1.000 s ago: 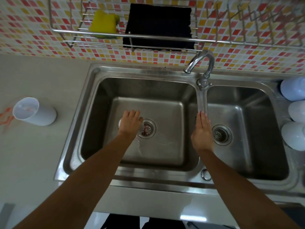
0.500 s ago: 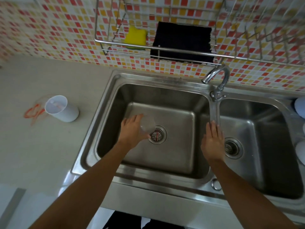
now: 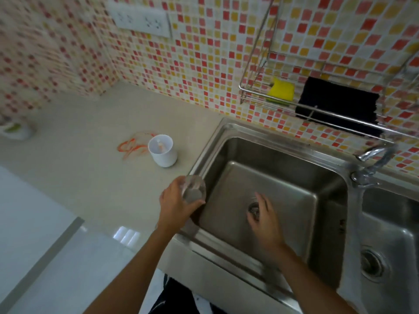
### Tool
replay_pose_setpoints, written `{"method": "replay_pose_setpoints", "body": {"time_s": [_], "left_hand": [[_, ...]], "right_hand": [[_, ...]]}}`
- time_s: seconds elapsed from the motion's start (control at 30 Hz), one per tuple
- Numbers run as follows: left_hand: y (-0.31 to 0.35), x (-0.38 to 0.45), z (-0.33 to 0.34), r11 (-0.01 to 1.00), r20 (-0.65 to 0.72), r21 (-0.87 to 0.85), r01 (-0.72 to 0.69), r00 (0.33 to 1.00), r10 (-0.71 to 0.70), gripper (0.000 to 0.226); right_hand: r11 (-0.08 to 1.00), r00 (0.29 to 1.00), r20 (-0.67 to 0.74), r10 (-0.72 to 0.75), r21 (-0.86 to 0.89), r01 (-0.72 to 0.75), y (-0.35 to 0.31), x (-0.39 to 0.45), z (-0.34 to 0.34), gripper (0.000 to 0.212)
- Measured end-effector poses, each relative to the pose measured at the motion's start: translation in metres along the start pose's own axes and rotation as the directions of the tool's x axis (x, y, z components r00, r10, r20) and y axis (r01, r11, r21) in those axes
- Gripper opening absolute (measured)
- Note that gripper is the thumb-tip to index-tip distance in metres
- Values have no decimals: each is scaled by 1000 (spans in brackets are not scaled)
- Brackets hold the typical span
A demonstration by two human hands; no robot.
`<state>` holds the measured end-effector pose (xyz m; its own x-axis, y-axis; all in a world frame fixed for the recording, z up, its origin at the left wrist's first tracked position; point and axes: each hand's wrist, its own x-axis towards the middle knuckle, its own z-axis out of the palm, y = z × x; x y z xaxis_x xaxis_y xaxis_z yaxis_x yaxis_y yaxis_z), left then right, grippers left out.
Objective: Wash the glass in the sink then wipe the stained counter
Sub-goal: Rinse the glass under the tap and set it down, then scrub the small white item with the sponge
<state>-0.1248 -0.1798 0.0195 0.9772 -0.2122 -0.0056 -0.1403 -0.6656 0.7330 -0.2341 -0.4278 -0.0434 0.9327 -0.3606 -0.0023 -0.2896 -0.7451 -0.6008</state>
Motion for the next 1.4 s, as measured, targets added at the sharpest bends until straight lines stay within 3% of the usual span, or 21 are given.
{"method": "replay_pose_setpoints", "body": {"time_s": [0.1, 0.33, 0.6, 0.77, 0.87, 0.93, 1.07, 1.23, 1.27, 1.33, 1.4], "left_hand": [[-25, 6, -31, 998, -94, -33, 50, 994, -53, 85], [-70, 51, -97, 997, -151, -63, 46, 987, -55, 86], [-123, 98, -128, 994, -24, -65, 87, 996, -88, 87], [-138, 105, -129, 993, 56, -100, 55, 997, -49, 88], [-138, 108, -131, 998, 82, -43, 44, 996, -41, 96], [-130, 113, -137, 997, 44, -70, -12, 999, 15, 86], [-103, 151, -144, 959, -39, -17, -283, 959, 282, 46], [-66, 200, -136, 865, 252, 103, -491, 854, 455, 43], [-62, 205, -134, 843, 295, 128, -523, 831, 471, 38], [-59, 209, -130, 766, 326, 187, -615, 774, 542, 30], [-57, 213, -130, 712, 350, 211, -669, 732, 584, 27]], "right_hand": [[993, 996, 34, -88, 77, 85, -61, 24, 24, 71], [971, 995, 59, -84, 228, 68, -168, 79, 63, 75], [956, 997, 14, -80, 283, 73, -240, 125, 102, 85], [947, 1000, 17, 7, 322, -13, -250, 136, 124, 100], [926, 1000, 11, 22, 377, -25, -252, 139, 129, 99], [912, 1000, -8, 28, 410, -22, -256, 143, 127, 93], [897, 997, -18, 78, 437, -63, -263, 149, 125, 80], [895, 996, 64, 62, 439, -83, -266, 150, 129, 43], [886, 995, 61, 75, 453, -95, -265, 150, 130, 44], [906, 989, 33, 141, 399, -143, -265, 150, 134, 74], [905, 987, 29, 155, 397, -154, -265, 149, 135, 86]]}}
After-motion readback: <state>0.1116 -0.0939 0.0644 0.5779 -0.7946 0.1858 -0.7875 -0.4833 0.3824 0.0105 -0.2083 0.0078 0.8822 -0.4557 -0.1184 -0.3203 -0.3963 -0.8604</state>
